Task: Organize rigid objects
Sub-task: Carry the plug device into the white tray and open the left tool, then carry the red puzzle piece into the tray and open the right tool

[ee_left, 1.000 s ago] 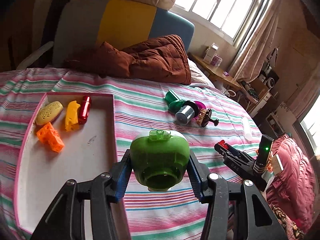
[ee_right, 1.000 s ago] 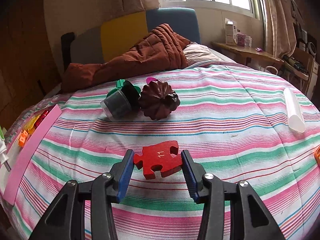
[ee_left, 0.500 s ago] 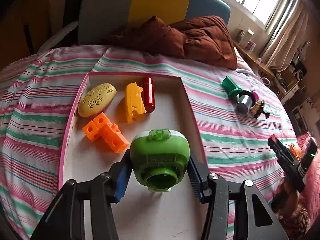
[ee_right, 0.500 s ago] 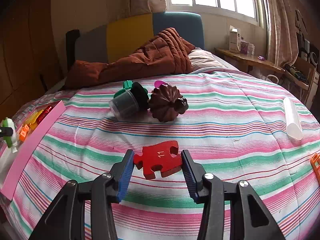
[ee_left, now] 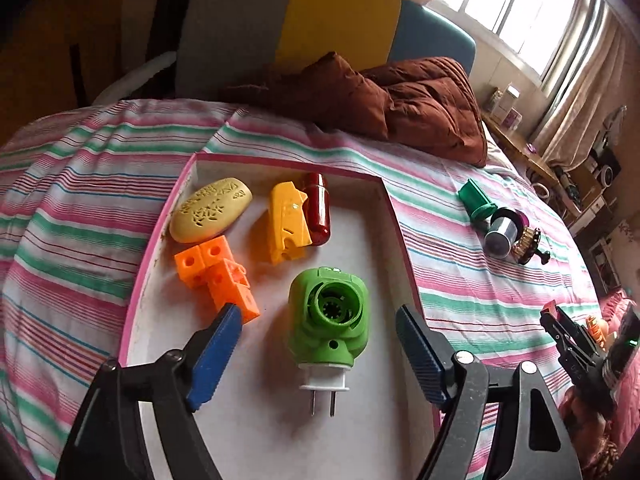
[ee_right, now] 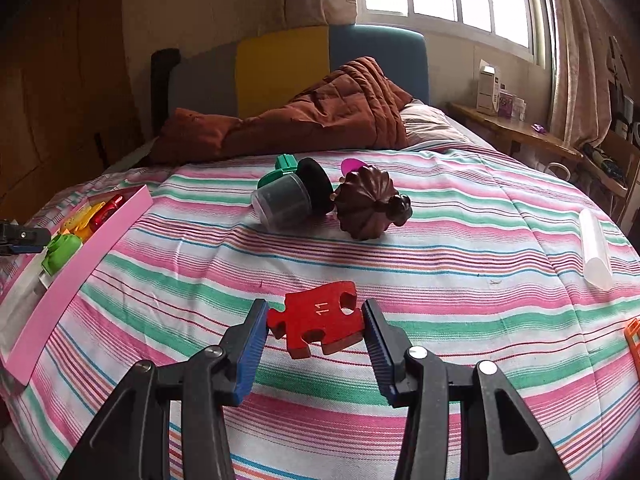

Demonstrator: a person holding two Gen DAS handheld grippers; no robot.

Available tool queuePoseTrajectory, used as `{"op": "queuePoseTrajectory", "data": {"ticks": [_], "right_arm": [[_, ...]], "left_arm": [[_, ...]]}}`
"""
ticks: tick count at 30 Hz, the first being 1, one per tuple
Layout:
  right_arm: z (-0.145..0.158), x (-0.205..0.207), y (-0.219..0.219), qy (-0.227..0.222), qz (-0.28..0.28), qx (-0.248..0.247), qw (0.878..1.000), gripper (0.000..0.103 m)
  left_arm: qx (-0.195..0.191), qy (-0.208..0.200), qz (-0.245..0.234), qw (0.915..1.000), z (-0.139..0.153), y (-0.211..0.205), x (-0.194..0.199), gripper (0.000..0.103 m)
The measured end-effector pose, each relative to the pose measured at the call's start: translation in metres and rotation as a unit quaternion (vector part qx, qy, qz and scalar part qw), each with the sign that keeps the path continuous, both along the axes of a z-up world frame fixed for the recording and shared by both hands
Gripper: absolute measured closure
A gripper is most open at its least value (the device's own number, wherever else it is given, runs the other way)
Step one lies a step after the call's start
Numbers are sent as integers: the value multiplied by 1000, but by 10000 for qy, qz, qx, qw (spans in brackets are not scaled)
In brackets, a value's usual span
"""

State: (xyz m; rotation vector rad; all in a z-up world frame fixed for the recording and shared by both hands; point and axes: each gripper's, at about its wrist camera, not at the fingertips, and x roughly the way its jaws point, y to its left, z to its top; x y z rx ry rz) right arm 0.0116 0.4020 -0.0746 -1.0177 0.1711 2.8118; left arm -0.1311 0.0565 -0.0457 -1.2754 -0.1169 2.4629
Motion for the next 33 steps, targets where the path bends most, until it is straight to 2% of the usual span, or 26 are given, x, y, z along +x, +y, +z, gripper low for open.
{"op": "queuePoseTrajectory", "data": {"ticks": [2, 6, 9, 13, 17, 25, 33], "right_arm": [[1, -1, -3, -55, 59, -28, 10000, 55], [7, -6, -22, -92, 345, -72, 9993, 55], [17, -13, -40, 39, 593, -370, 9975, 55], [29, -33, -71, 150, 998, -701, 9924, 56], [40, -57, -108, 176, 1522, -797, 9850, 55], [51, -105, -178, -38, 2311, -291, 9725, 56], [44, -147, -205, -344, 2425, 38, 9695, 56]], "left_arm": [[21, 97, 96, 9999, 1, -7, 10, 16], [70, 73, 154, 9998, -4, -15, 25, 16], [66, 82, 161, 9998, -6, -17, 34, 15], [38, 90, 182, 9998, -10, -20, 43, 15], [2, 124, 237, 9996, -12, -24, 52, 11], [148, 82, 364, 9992, -16, -37, 59, 10], [199, 77, 497, 9985, -17, -46, 60, 9]]}}
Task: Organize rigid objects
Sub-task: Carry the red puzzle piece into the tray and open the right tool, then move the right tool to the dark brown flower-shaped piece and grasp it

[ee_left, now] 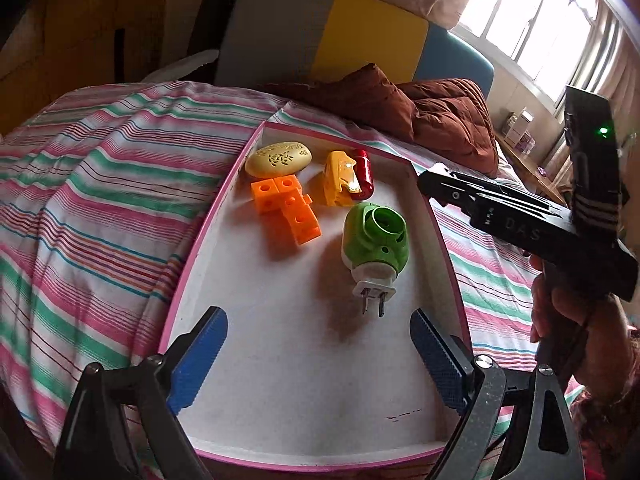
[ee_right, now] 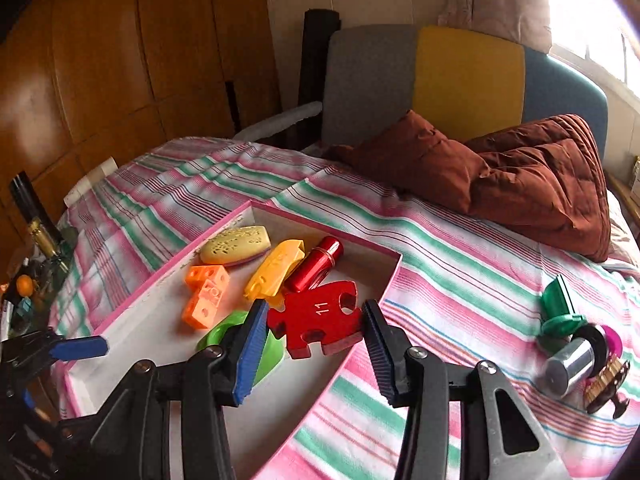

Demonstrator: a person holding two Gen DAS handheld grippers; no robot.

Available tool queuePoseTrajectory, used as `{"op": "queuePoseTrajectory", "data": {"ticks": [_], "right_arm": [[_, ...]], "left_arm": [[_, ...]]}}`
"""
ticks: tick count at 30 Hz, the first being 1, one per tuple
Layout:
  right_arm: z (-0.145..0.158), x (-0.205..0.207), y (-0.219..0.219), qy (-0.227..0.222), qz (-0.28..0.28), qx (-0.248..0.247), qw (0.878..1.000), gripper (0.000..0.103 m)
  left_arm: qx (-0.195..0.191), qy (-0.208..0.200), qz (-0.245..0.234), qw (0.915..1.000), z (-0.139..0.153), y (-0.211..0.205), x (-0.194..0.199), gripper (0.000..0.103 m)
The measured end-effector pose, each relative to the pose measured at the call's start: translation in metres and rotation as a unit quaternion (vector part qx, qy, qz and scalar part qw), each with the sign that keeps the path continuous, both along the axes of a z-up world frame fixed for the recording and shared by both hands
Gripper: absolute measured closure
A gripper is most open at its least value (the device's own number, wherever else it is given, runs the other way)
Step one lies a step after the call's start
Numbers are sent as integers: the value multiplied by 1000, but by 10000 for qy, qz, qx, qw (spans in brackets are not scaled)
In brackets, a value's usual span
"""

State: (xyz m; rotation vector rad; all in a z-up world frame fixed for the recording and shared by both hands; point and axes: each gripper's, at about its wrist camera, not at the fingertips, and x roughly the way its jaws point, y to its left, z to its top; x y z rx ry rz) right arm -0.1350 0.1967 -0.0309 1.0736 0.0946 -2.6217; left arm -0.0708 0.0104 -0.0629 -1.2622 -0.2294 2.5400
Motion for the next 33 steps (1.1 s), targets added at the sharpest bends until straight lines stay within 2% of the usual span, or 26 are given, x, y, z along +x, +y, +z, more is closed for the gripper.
{"op": "queuePoseTrajectory", "data": {"ticks": [7, 10, 13, 24, 33], "right_arm": [[-16, -37, -20, -199, 301, 917, 9951, 55], [-24, -46, -24, -277, 426, 1160, 9919, 55], [-29, -49, -24, -346, 370, 1188, 9916, 55], [-7, -13, 13, -21, -486, 285, 9984, 55], [-12, 30, 52, -329, -1055, -389, 9931, 55]], "left_arm": [[7, -15, 6, 10000, 0, -1, 2, 9], [54, -42, -3, 10000, 1, -1, 2, 9], [52, -34, -1, 10000, 1, -1, 2, 9], [91, -64, 15, 9999, 2, 2, 4, 9], [120, 39, -125, 9998, 7, 12, 12, 6]]}}
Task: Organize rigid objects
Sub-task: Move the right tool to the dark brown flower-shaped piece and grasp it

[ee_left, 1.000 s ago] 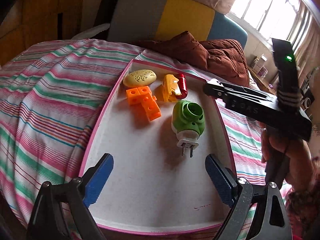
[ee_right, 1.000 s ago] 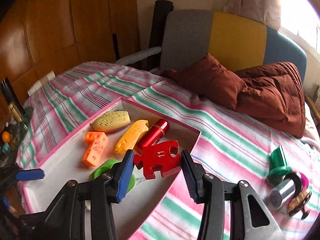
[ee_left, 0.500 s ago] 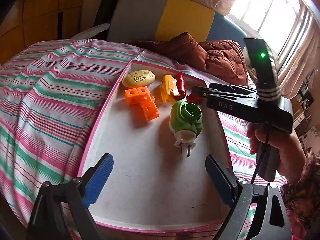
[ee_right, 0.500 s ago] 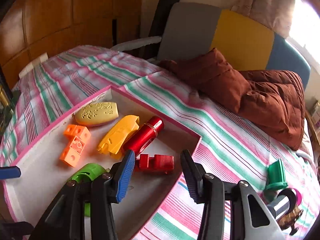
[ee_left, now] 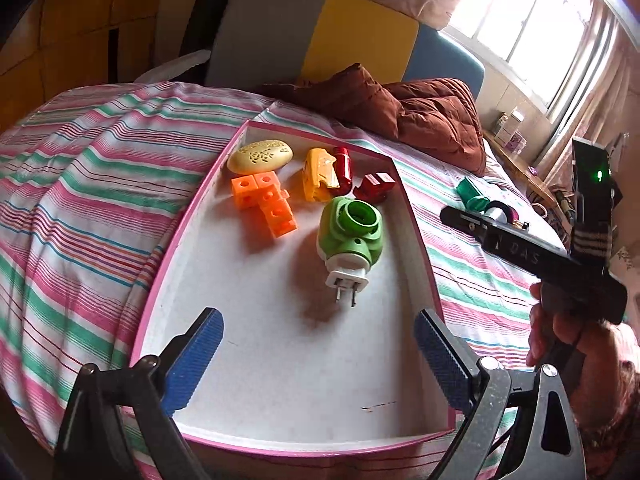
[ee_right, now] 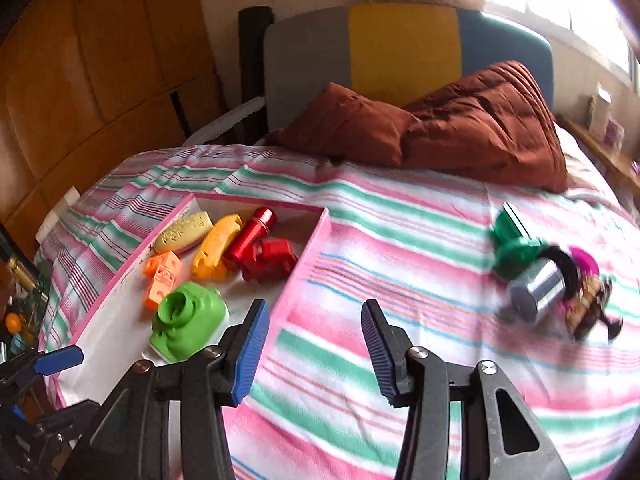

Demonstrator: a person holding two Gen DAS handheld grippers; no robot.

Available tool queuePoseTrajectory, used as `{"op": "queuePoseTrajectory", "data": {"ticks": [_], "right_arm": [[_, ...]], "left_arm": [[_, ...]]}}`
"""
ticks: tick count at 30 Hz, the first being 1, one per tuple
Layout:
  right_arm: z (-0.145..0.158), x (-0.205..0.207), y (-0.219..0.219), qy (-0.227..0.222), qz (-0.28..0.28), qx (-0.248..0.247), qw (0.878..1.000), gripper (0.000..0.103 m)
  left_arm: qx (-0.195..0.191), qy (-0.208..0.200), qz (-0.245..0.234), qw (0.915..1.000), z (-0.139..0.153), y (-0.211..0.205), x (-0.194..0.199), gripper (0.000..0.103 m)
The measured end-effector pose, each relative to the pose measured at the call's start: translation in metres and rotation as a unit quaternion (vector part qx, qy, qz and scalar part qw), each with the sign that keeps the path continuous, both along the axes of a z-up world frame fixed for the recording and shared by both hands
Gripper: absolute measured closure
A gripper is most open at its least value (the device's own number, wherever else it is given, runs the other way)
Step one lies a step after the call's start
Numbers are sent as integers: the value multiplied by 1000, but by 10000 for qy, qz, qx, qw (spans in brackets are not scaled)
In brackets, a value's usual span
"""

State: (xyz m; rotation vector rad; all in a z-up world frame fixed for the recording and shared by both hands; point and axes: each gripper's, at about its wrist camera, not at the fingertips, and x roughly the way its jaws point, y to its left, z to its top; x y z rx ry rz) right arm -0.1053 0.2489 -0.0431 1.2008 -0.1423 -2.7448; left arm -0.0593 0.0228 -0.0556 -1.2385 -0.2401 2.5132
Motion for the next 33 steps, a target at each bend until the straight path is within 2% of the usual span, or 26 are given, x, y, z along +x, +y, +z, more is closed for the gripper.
{"op": "queuePoseTrajectory", "data": {"ticks": [11, 21, 26, 33], "right_arm": [[-33, 54, 47, -351, -561, -223, 9976, 55], [-35, 90, 112, -78, -1372, -307, 9900, 55], [-27, 94, 167, 179, -2165, -977, 9712, 55], [-36, 78, 223, 344, -2931, -2131, 9314, 55]], "left_arm": [[61, 161, -338, 9993, 8, 20, 14, 6], [85, 334, -657, 9972, 19, 42, 34, 4], [33, 359, -760, 9965, 21, 53, 42, 4], [-106, 329, -899, 9954, 23, 68, 49, 4]]}}
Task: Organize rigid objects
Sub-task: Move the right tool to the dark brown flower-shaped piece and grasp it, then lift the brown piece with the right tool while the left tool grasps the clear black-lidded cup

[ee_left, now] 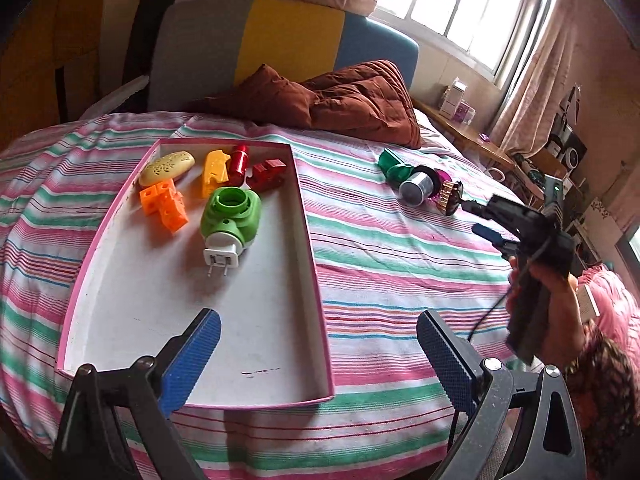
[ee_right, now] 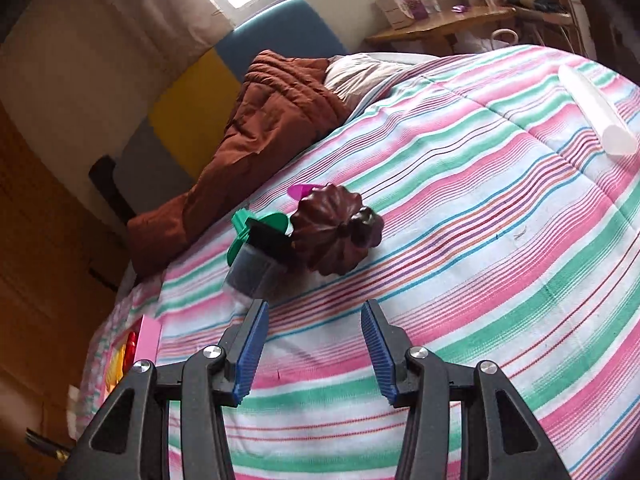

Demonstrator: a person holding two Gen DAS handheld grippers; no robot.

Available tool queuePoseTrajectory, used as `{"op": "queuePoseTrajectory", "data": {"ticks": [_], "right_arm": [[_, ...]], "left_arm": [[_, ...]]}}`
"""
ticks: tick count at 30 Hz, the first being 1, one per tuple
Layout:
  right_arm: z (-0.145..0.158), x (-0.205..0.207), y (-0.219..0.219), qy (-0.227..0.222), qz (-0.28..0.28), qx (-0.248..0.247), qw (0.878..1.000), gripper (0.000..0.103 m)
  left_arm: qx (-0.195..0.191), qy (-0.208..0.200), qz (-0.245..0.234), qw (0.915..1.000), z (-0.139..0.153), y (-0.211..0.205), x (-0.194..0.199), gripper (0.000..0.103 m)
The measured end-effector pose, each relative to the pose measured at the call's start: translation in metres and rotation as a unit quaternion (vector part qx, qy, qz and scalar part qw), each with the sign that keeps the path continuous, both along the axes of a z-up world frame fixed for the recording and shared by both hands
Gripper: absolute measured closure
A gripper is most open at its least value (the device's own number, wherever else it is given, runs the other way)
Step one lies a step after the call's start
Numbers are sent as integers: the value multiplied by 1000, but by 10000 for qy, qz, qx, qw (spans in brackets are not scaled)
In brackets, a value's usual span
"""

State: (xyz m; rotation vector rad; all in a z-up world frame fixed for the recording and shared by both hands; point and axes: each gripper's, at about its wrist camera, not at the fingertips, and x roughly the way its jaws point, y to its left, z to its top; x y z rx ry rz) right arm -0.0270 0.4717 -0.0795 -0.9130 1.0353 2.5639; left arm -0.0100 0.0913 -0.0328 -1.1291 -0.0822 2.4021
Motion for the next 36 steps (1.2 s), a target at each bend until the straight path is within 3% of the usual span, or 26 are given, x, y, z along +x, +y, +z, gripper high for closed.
{"op": "queuePoseTrajectory", "data": {"ticks": [5, 10, 13, 19, 24, 30, 36], "right_arm": [[-8, -14, 26, 206, -592, -430, 9971, 59], [-23, -20, 51, 482, -980, -1086, 9881, 74], [-24, -22, 57, 582, -983, -1163, 9866, 80], [-8, -5, 66, 594, -706, -618, 9938, 80], [4, 15, 69, 340, -436, 74, 9984, 80], [14, 17, 45, 236, 168, 1152, 9929, 79], [4, 0, 43, 263, 331, 858, 9954, 72]], "left_arm": [[-133, 2, -52, 9999, 1, 7, 2, 4], [-220, -55, -29, 9997, -1, 9, 0, 4], [-286, -77, -34, 9996, -2, 13, 0, 4], [-350, -74, -114, 9993, -1, 22, 0, 4], [-344, -124, -240, 9990, -3, 35, 1, 4], [-381, -126, -445, 9982, -1, 55, 5, 4], [-493, -56, -558, 9972, 3, 67, 10, 4]]}}
